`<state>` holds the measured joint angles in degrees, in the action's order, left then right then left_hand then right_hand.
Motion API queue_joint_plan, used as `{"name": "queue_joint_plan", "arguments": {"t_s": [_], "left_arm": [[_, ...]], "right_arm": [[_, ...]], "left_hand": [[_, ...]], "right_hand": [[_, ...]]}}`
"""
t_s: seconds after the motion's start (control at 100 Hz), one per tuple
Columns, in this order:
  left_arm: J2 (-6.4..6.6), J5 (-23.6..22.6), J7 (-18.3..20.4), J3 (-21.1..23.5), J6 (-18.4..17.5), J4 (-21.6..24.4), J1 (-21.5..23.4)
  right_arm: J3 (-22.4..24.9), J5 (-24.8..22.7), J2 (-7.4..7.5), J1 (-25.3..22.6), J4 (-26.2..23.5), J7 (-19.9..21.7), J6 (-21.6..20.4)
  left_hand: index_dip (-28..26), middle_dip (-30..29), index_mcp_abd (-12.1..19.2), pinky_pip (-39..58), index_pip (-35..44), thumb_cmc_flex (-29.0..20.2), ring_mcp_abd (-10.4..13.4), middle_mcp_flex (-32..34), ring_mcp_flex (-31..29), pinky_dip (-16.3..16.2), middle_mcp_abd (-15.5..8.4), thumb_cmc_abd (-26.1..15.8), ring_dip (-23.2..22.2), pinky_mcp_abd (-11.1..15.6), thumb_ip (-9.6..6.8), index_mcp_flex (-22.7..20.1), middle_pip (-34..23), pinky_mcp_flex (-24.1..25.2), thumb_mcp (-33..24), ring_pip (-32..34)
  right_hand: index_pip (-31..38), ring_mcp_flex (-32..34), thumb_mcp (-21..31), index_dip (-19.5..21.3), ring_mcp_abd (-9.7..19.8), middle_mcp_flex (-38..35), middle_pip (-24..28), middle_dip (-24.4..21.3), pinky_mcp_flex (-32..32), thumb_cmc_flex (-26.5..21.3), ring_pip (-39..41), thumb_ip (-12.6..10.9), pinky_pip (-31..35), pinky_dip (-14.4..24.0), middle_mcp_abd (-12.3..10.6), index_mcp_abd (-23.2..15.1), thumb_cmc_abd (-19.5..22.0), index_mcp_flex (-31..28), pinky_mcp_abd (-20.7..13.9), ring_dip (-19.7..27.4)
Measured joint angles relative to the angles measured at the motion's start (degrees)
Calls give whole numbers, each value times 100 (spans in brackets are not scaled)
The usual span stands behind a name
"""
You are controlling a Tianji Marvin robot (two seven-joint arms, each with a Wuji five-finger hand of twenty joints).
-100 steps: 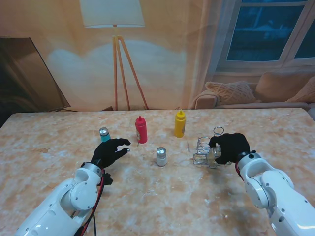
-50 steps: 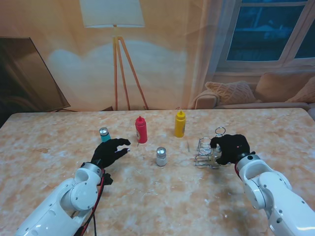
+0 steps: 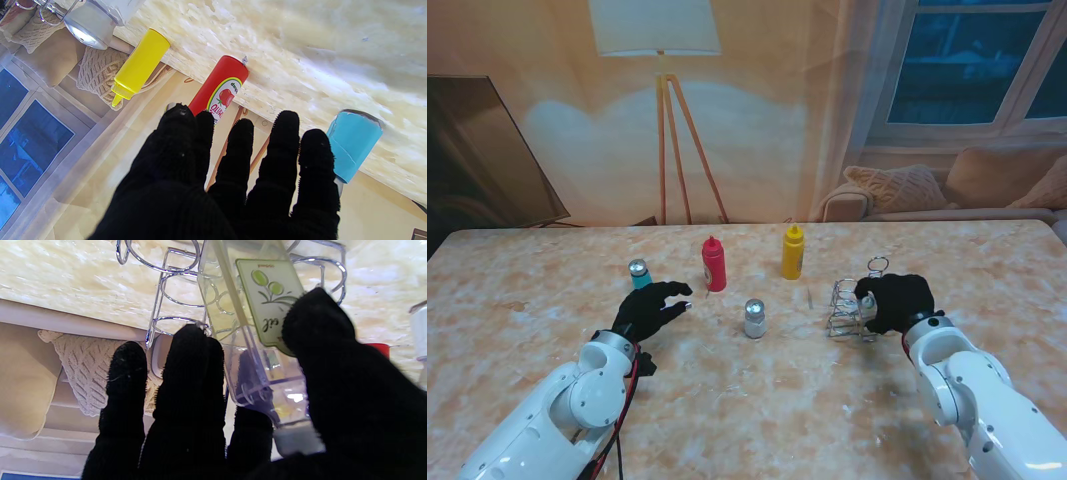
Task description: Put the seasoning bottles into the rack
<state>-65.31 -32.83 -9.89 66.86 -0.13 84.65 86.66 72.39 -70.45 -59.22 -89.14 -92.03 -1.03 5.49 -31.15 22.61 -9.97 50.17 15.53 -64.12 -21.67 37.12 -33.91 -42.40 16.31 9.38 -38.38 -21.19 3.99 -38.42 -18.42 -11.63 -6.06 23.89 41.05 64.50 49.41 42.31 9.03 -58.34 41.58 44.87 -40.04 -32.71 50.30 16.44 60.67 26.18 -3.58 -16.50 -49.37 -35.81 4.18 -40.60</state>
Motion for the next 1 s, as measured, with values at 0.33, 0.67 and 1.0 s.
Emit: {"name": "queue_joint_plan", "arguments": {"t_s": [0.33,0.67,1.0], "left_arm": [[1,3,6,-1,0,4,0],[1,7,14,-1,-2,-1,-3],[1,7,17,3,-6,-1,-1]], "right_arm": [[-72,352,-75,112,291,-546,120],[-78,410,-82,133,260,-342,268],[-204,558,-82,288,332,-210,459]], "left_hand": [[0,0,0,0,0,1,0,0,0,0,0,0,0,0,0,0,0,0,-1,0],[0,37,0,0,0,1,0,2,0,0,0,0,0,0,0,0,0,0,-1,0],[0,40,0,0,0,1,0,71,0,0,1,0,0,0,0,-1,-35,0,-1,0]], "right_hand": [[0,73,0,0,0,-56,-2,-38,-114,-68,-148,16,63,-32,-2,0,0,6,1,154],[0,264,45,28,-7,-180,-98,-366,-271,-88,-528,55,63,-188,0,-8,-47,9,0,385],[57,373,60,126,-13,-287,-153,-458,-328,-88,-655,57,63,-267,0,-174,-158,9,-3,466]]}}
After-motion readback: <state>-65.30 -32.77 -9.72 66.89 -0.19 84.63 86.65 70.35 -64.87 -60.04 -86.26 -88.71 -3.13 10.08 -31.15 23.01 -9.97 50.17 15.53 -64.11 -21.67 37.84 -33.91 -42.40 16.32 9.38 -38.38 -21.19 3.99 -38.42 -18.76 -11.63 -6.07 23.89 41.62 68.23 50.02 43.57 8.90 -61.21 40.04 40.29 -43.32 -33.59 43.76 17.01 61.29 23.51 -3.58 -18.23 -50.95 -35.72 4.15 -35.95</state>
